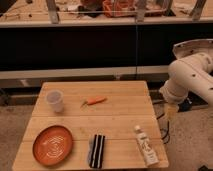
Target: Pick up the ceramic cup
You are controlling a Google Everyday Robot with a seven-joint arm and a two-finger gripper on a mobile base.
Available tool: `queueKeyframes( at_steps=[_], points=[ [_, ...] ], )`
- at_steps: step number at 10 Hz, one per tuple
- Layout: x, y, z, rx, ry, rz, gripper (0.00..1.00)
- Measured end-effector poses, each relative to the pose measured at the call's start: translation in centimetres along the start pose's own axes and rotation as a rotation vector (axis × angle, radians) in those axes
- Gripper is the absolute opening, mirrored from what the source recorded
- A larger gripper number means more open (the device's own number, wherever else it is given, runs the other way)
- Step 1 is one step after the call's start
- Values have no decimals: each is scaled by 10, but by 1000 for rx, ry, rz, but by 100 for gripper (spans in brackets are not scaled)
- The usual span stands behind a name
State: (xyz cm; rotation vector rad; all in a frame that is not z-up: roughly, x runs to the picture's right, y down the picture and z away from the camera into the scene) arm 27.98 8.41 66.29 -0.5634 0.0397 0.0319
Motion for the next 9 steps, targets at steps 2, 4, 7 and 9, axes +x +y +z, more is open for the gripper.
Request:
queueKeyframes(
  at_steps=[2, 4, 7, 9],
  points=[
    [-22, -8, -6, 21, 6, -42, 80],
    [-60, -17, -13, 48, 15, -93, 80],
    [-94, -25, -26, 97, 28, -176, 80],
    [-119, -26, -29, 119, 31, -224, 80]
  ],
)
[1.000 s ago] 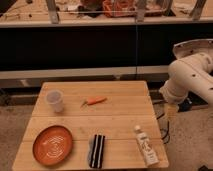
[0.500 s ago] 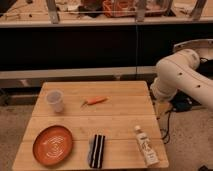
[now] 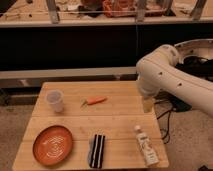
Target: Pick up the ceramic cup
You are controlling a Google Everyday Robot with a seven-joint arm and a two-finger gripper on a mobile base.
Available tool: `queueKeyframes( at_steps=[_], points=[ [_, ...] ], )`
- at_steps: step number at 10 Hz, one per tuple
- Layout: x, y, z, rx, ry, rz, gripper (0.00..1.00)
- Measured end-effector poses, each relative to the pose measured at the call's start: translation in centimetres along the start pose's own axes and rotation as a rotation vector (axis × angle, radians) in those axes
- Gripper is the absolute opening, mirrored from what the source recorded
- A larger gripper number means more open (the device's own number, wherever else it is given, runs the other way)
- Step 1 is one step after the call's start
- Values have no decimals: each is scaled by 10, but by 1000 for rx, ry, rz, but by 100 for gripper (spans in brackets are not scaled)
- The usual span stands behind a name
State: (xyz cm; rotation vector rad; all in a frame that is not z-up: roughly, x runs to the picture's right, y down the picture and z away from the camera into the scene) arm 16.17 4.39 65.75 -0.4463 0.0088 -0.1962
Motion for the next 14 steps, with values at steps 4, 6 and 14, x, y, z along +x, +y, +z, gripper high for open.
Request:
queueKeyframes(
  at_steps=[4, 6, 14],
  points=[
    [-41, -17, -10, 50, 13, -110, 80],
    [-67, -27, -14, 69, 11, -165, 80],
    [-159, -68, -27, 132, 13, -386, 80]
  ],
)
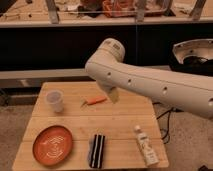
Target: Pick up the ceramic cup
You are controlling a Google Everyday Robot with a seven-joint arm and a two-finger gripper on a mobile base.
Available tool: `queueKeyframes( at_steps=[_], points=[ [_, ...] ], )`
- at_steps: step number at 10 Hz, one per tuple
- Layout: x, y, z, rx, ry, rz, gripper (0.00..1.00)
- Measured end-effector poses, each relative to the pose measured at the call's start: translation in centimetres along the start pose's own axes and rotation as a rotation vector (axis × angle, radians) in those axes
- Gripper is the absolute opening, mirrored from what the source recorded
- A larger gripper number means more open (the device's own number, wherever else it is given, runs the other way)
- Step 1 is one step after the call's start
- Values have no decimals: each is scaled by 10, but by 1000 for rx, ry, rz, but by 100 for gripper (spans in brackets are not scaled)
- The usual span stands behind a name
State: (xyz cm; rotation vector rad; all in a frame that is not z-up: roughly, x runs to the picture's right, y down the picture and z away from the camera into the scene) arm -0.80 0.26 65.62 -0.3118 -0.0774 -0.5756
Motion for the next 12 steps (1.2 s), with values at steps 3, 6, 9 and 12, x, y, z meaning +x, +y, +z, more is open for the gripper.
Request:
queueKeyframes(
  at_steps=[3, 6, 9, 12],
  points=[
    [-16, -21, 2, 21, -7, -54, 80],
    [-35, -42, 4, 30, -10, -113, 80],
    [-40, -50, 6, 42, -15, -145, 80],
    [-69, -72, 8, 61, -30, -195, 80]
  ],
)
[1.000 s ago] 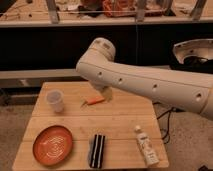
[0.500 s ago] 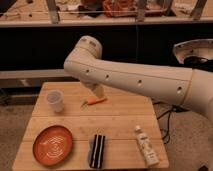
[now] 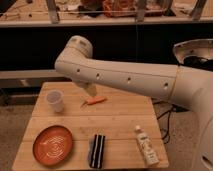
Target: Pick up the ceramic cup
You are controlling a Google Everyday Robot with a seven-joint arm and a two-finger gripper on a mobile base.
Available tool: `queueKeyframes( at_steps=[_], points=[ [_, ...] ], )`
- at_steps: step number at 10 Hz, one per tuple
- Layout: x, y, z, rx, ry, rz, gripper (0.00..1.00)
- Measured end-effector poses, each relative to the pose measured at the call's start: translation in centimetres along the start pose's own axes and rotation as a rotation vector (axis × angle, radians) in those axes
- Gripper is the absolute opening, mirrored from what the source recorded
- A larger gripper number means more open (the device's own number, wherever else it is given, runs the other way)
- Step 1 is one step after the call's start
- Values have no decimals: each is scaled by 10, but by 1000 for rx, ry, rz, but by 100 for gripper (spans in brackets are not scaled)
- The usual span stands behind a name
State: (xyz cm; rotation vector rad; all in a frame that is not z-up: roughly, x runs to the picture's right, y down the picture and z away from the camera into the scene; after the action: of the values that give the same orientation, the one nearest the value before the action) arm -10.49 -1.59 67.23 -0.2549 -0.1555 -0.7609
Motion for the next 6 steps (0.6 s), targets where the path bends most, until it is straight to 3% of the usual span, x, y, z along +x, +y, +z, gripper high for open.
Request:
queueKeyframes(
  at_steps=[3, 6],
  points=[
    [-8, -13, 3, 17, -5, -33, 80],
    [-30, -36, 9, 29, -6, -51, 80]
  ],
)
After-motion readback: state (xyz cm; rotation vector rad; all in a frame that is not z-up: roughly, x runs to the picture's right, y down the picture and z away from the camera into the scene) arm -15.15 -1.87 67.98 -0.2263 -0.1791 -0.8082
